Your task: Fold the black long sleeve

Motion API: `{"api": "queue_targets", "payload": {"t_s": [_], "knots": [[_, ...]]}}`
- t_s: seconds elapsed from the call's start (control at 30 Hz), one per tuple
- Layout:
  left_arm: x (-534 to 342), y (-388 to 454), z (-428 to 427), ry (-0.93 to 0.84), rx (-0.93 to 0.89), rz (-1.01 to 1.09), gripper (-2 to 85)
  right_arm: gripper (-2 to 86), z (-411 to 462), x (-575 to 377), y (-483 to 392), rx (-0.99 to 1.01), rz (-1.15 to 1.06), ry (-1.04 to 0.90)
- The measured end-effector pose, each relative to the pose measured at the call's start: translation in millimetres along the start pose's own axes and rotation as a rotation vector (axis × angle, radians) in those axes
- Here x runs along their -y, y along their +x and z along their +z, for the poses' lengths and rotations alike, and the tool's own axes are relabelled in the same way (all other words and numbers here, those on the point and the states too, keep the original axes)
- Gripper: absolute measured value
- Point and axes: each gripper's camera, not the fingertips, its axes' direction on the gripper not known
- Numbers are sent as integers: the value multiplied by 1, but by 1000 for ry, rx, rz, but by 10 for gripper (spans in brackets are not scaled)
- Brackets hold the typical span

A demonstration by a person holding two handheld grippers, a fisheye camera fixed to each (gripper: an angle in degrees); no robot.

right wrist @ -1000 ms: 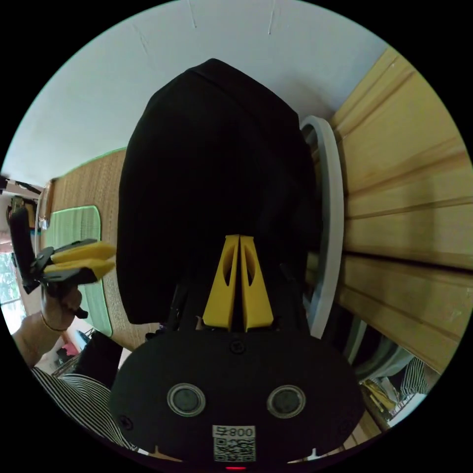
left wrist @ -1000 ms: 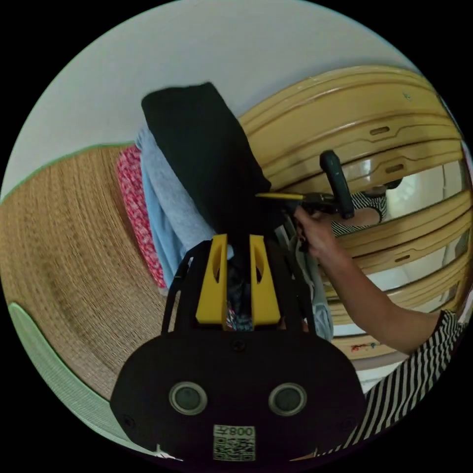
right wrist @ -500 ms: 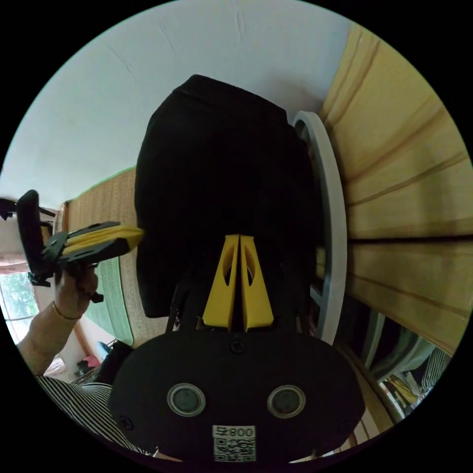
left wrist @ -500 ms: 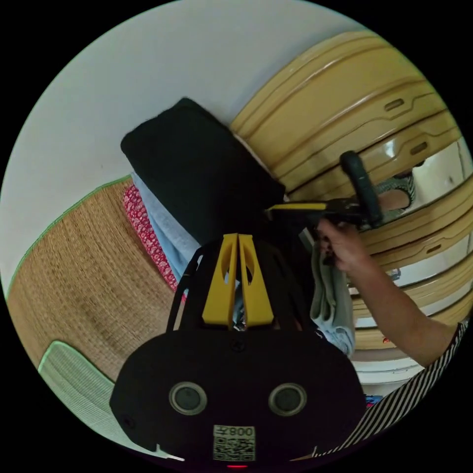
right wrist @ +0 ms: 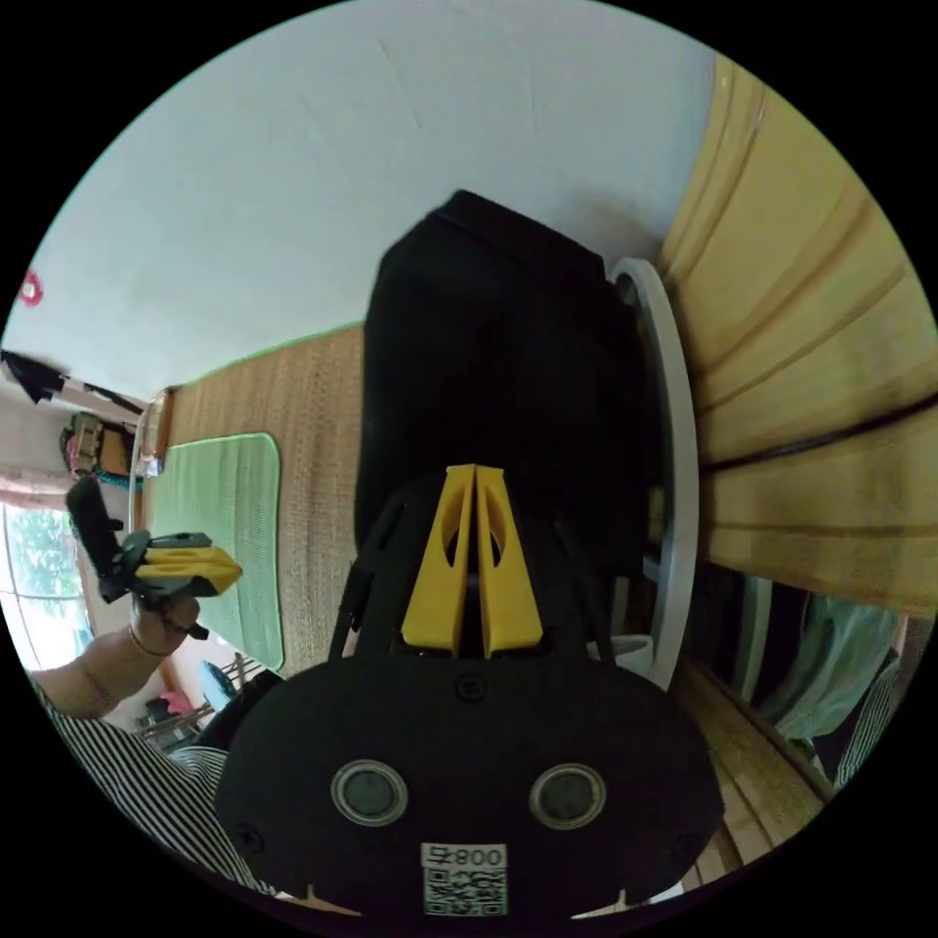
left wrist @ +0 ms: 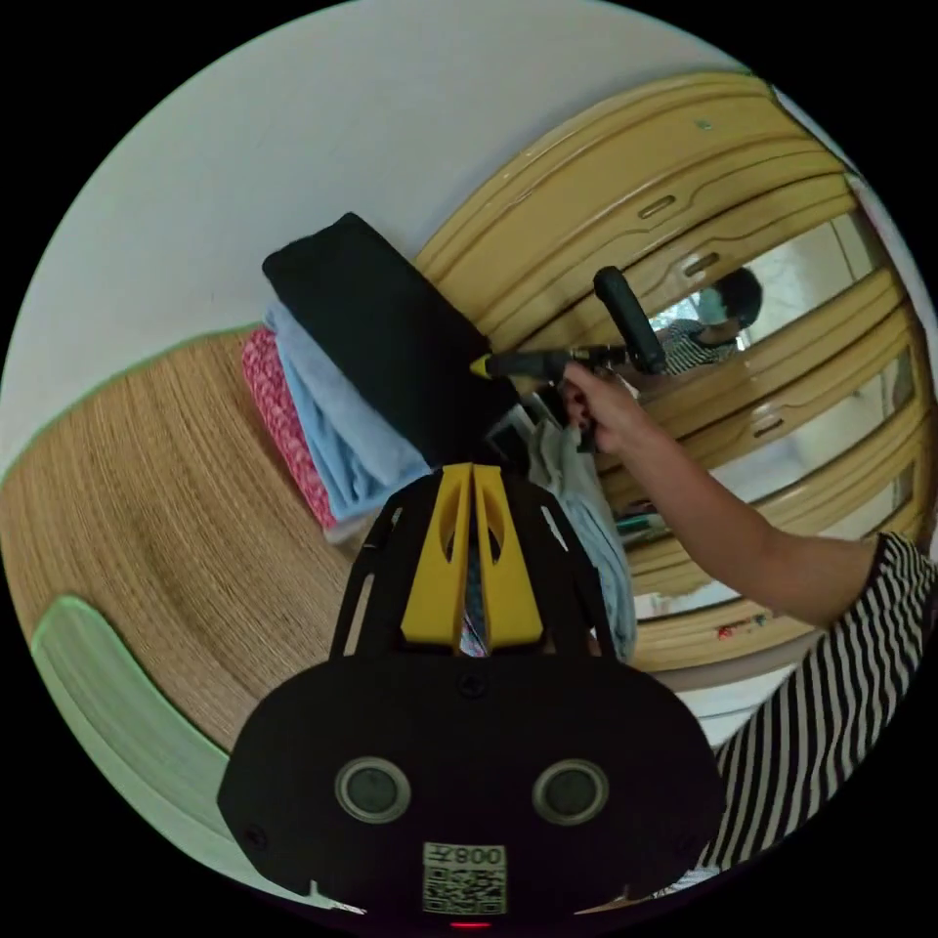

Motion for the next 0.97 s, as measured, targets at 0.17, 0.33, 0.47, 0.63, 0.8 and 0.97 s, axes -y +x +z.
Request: {"api": "queue_targets", "payload": {"t_s": [0.17, 0.33, 0.47, 0.63, 0.8, 0.97], "knots": [[-190, 20, -56, -71, -131, -110, 1, 1, 8, -75, -101, 183, -139, 113], [-393, 55, -138, 19, -122, -196, 1, 1, 62, -154, -242, 377, -242, 96], [-528, 80, -208, 171, -38, -224, 1, 1, 138, -195, -411, 576, -376, 5], [-763, 120, -322, 406, 89, -342, 2, 2, 204, -222, -651, 813, -666, -29], [-989, 169, -399, 564, 294, -571, 8, 3, 280, -299, -926, 1048, -1052, -183], [-1195, 241, -436, 827, 484, -828, 30, 9, 356, -399, -1115, 1199, -1286, -392]]}}
